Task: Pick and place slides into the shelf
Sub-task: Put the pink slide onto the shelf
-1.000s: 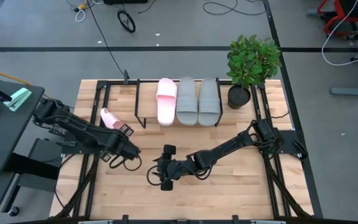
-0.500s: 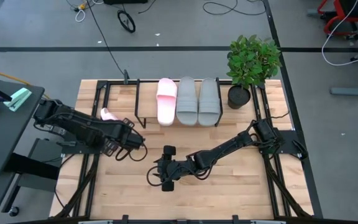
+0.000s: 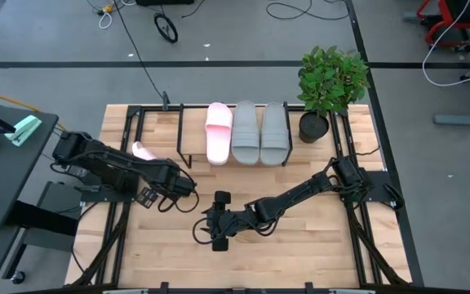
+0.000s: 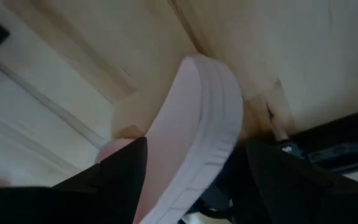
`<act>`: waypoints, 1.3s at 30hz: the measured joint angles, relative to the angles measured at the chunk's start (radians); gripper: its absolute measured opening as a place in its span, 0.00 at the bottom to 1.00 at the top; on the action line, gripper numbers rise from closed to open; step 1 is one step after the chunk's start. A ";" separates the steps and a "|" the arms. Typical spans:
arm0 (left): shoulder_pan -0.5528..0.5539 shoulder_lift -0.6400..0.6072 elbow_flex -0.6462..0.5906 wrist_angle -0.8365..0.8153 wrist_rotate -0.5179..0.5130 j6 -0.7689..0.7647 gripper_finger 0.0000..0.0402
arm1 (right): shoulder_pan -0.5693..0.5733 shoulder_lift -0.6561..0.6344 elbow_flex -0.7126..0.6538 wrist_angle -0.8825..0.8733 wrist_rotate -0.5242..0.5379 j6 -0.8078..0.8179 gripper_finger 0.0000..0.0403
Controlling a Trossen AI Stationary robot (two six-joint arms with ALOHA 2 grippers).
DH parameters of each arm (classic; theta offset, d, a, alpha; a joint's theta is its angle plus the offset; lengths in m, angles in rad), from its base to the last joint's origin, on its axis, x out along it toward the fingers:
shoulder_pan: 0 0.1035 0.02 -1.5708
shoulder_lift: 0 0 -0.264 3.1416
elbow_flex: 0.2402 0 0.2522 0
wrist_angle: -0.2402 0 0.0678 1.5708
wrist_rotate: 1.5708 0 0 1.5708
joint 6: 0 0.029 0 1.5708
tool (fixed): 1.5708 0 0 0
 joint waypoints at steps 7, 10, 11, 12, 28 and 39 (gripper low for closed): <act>0.000 0.065 0.000 -0.002 0.000 0.000 0.70 | 0.000 0.000 0.000 -0.003 -0.001 0.009 0.61; 0.000 0.084 0.000 0.001 0.000 -0.007 0.70 | 0.002 0.000 0.000 -0.003 -0.001 0.009 0.61; 0.000 0.091 0.000 0.000 -0.001 -0.014 0.70 | 0.002 0.000 0.000 -0.003 -0.001 0.010 0.61; 0.000 0.097 0.000 0.001 -0.001 -0.023 0.70 | 0.005 0.000 0.000 -0.003 -0.001 0.013 0.61; -0.001 0.108 -0.124 0.015 -0.049 -0.138 0.45 | 0.019 0.000 0.000 -0.011 -0.001 0.042 0.57; -0.008 0.103 -0.025 -0.166 -0.148 -0.263 0.20 | 0.042 -0.002 0.000 -0.015 0.001 -0.008 0.53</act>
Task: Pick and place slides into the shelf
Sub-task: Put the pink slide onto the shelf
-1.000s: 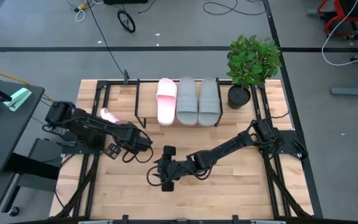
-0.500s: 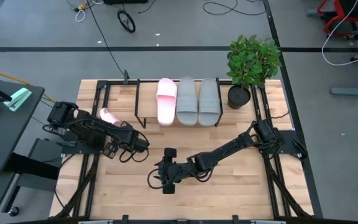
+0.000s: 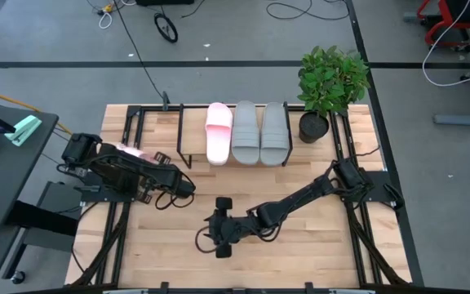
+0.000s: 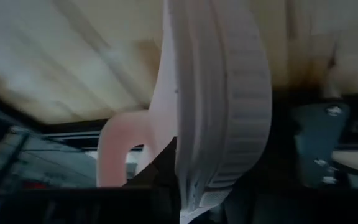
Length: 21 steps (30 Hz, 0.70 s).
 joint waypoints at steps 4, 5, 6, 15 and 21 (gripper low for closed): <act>-0.035 -0.002 0.097 -0.090 -0.030 -0.049 0.20 | 0.033 -0.024 0.000 -0.039 -0.002 -0.079 0.53; -0.047 -0.009 0.124 -0.091 -0.029 -0.060 0.20 | 0.040 -0.033 0.000 -0.060 -0.001 -0.092 0.53; -0.059 -0.019 0.154 -0.081 -0.029 -0.065 0.21 | 0.049 -0.043 0.000 -0.073 0.001 -0.096 0.53; -0.167 -0.051 0.423 -0.085 -0.085 -0.136 0.20 | 0.130 -0.198 0.000 -0.286 0.157 -0.101 0.52; -0.245 -0.050 0.561 -0.083 -0.161 -0.167 0.20 | 0.183 -0.299 0.001 -0.255 0.307 -0.225 0.52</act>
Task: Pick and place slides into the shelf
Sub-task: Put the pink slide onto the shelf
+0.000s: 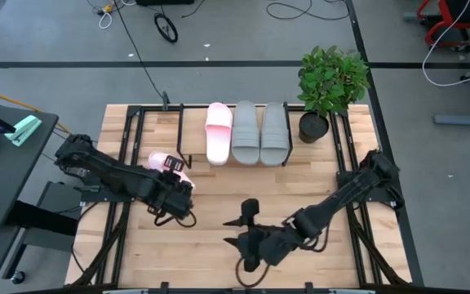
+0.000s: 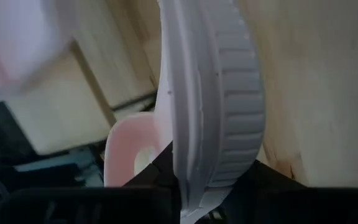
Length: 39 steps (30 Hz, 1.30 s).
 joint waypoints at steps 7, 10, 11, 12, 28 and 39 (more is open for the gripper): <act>-0.063 -0.001 0.080 0.000 -0.121 -0.025 0.20 | -0.039 -0.067 0.000 0.099 0.007 -0.163 0.53; -0.077 0.000 0.084 0.001 -0.138 -0.038 0.19 | -0.077 -0.083 0.000 0.097 -0.039 -0.167 0.54; -0.081 0.000 0.084 0.000 -0.144 -0.039 0.19 | -0.089 -0.087 0.000 0.098 -0.057 -0.166 0.54; -0.086 0.000 0.084 0.000 -0.151 -0.037 0.20 | -0.101 -0.088 0.000 0.102 -0.074 -0.165 0.54; -0.108 0.000 0.084 0.001 -0.158 -0.022 0.20 | -0.197 -0.088 -0.001 0.146 -0.237 -0.238 0.55; -0.163 0.000 0.084 0.002 -0.005 -0.136 0.19 | -0.197 -0.088 -0.001 0.146 -0.238 -0.232 0.55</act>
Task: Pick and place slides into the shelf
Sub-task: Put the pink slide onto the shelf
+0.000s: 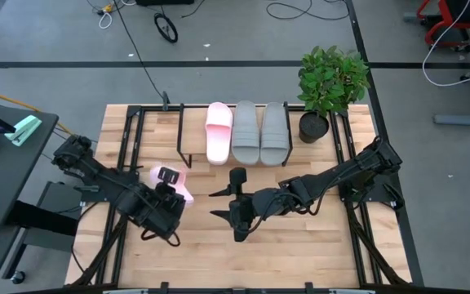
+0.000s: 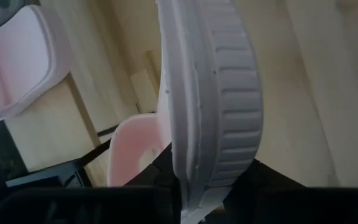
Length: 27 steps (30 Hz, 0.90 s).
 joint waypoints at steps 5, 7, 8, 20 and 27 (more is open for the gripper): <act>-0.038 0.000 0.014 -0.001 -0.033 0.001 0.19 | 0.000 0.000 0.000 0.000 -0.044 -0.025 0.55; -0.049 0.000 0.036 0.001 -0.085 0.025 0.19 | 0.004 0.000 0.000 0.002 -0.048 -0.059 0.56; -0.053 0.000 0.048 0.000 -0.113 0.043 0.19 | 0.006 0.000 0.000 0.004 -0.048 -0.069 0.56; -0.049 0.000 0.150 0.001 -0.440 0.268 0.19 | 0.045 0.001 0.001 0.157 0.170 -0.304 0.57; -0.034 0.000 0.150 0.000 -0.609 0.337 0.19 | 0.031 0.001 0.069 0.105 0.237 -0.352 0.57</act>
